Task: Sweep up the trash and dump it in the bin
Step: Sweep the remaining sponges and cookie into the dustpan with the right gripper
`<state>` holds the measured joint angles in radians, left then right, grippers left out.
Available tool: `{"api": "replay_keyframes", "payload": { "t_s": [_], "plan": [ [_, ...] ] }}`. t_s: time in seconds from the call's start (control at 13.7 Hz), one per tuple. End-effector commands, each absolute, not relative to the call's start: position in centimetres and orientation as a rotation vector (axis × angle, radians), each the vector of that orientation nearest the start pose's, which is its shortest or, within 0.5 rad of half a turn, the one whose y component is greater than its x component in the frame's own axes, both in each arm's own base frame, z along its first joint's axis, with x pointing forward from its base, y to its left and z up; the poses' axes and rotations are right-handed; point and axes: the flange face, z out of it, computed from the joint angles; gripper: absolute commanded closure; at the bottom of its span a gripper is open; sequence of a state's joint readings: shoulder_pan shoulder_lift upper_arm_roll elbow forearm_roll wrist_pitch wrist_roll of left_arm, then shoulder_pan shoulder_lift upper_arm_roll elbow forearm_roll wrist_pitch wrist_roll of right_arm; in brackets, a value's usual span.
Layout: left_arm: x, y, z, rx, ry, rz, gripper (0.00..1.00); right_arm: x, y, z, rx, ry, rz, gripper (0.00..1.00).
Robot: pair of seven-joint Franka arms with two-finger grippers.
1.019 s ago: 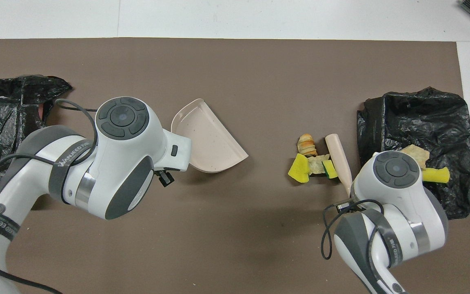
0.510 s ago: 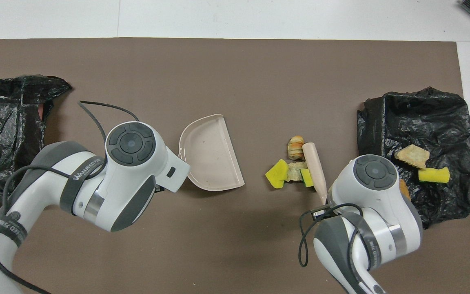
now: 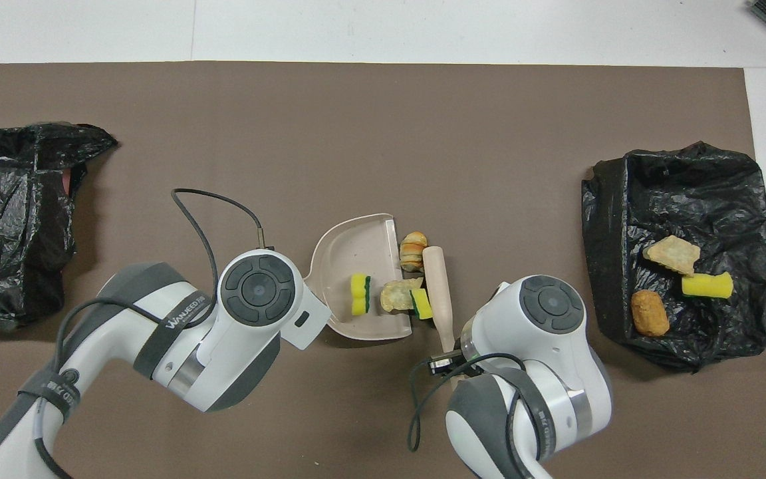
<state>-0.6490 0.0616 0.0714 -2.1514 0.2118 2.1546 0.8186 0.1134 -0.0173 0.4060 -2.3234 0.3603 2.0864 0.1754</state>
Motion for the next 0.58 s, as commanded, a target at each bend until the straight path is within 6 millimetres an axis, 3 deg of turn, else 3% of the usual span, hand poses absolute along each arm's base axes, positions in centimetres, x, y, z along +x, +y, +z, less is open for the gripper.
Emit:
{"api": "replay_keyframes", "payload": {
  "t_s": [0.0,0.29,0.51],
  "plan": [
    [45.0,-27.5,36.9,-2.122,2.060,0.110,1.00,42.3,28.4,34.6,-2.853,-0.123,0.442,1.00],
    [45.9,-26.3,36.8,-2.110,2.077,0.106,1.00,43.6,30.6,36.4,-2.717,-0.070,0.475,1.00],
    [46.7,-25.1,36.7,-2.071,2.119,0.103,1.00,43.1,30.2,40.8,-2.757,-0.148,0.497,1.00]
  ]
}}
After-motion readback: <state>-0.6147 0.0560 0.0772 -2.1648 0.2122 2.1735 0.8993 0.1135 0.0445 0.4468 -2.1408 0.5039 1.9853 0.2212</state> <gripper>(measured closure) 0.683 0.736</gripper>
